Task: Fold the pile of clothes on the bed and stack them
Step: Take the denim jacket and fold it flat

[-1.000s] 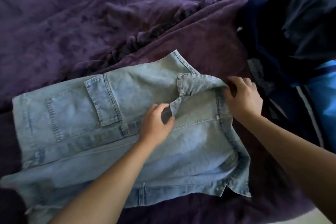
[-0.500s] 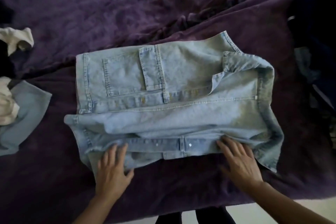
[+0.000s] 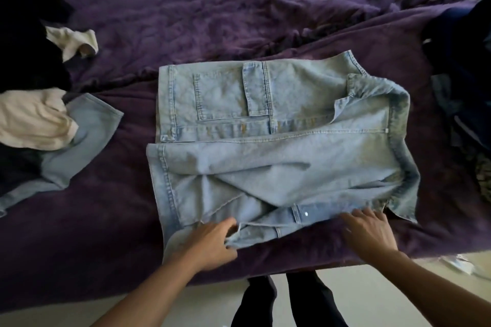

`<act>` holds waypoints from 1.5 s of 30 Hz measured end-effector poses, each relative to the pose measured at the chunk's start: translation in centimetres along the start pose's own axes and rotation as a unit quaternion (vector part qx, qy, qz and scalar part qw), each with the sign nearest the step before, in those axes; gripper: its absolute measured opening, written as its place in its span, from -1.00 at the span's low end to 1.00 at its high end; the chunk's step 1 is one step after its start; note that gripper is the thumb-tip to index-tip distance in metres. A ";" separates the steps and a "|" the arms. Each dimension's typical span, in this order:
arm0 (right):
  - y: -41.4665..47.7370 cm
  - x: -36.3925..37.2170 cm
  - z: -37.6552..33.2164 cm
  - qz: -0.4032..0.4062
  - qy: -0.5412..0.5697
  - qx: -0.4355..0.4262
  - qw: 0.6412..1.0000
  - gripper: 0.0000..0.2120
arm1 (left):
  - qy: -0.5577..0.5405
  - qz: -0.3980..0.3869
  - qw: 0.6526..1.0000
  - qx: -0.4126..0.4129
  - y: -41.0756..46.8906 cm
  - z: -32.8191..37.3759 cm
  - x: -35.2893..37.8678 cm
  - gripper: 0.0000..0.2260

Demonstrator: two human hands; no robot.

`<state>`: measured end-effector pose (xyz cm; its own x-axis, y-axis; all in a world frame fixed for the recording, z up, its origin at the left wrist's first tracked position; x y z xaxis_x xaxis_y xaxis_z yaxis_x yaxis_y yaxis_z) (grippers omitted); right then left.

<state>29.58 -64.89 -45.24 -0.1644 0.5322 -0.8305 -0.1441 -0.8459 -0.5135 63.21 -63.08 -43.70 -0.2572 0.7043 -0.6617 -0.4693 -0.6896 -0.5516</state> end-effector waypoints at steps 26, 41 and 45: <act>3.2 -3.5 4.9 -0.205 0.074 -0.001 0.976 -0.67 | -0.216 -0.291 0.929 -0.076 -1.9 -1.0 -2.7 -0.62; 19.0 -14.2 1.0 0.053 0.163 0.079 0.982 -0.81 | 0.082 0.153 0.952 -0.254 9.4 -12.2 -17.8 -0.74; 14.2 -13.6 0.8 0.225 0.140 -0.033 0.964 -0.73 | 0.093 0.186 0.970 -0.122 10.8 -6.3 -11.8 -0.71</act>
<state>29.02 -84.11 -41.04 0.0751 0.0879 -0.9933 -0.0556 -0.9942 -0.0922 66.47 -79.91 -45.10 -0.2036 0.3716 -0.9058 -0.1524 -0.9259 -0.3456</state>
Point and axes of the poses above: each hand's wrist, its own y-axis towards the middle knuckle, its own x-axis out of the palm, z = x × y, the point moved 5 cm from there along y, towards the middle knuckle, and after that the axes turned 12 degrees about x, right-handed, at the moved point
